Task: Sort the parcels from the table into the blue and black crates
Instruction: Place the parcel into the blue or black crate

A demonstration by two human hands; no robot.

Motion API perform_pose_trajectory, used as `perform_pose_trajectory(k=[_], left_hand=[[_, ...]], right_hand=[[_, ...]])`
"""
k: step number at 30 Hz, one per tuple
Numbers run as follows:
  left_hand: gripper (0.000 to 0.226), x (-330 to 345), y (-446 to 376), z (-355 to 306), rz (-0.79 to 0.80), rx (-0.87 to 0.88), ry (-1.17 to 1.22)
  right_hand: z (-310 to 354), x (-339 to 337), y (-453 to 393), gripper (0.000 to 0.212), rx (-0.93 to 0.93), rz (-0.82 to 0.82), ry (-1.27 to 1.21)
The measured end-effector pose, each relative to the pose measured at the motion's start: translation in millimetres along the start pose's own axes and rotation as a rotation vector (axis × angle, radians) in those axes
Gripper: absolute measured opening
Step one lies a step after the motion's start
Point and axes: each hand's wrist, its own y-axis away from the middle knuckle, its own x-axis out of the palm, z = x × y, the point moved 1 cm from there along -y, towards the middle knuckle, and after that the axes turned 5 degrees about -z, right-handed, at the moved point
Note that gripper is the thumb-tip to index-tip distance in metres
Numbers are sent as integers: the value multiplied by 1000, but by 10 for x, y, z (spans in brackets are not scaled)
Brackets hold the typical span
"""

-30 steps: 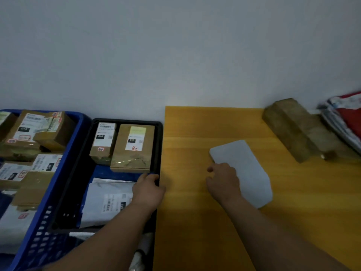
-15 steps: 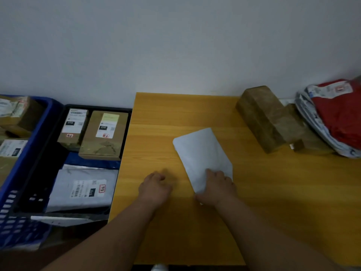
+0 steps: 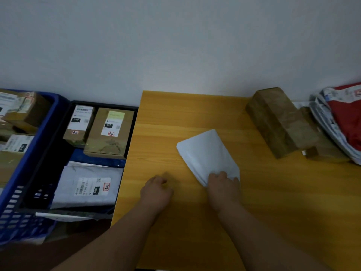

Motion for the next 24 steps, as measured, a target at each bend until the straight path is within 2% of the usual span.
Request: perform_pose_trajectory(k=[2,5,7,9,11,14,16,18,20,22,24], left_hand=[[46,-48,-18,-14,-21,-12,21],[45,-95,12,-52,-41,-28,121],[43,-119,55,-94,-42,-36,190],[42,-136,92,-139,-43,-45,289],[42,-170,122,-178,-40,-71,382],[51,-225,162,-243,-21,-134,489],[59,-241,188,-275,24,-206,662],[49,-242,204,-295,83,-263,916],[36,-269,221,-294,66,-264,1068],[40,-312,222,-256,13,-248,1136],[44,-374,247,-245,-31,-218,1153]], right_hand=[[-36,-14,13,32,24,-25,-67],[-25,-87,1,20,95,-93,-294],[28,-174,-31,2,84,-189,-463],[109,-272,-60,21,44,-225,-709],[162,-404,-54,26,133,-112,-1174],[171,-538,-6,10,231,203,-1762],[128,-575,34,27,228,334,-2023],[102,-632,100,29,210,421,-2138],[79,-641,158,40,191,483,-2180],[57,-630,192,50,179,481,-2186],[44,-612,205,35,185,447,-2166]])
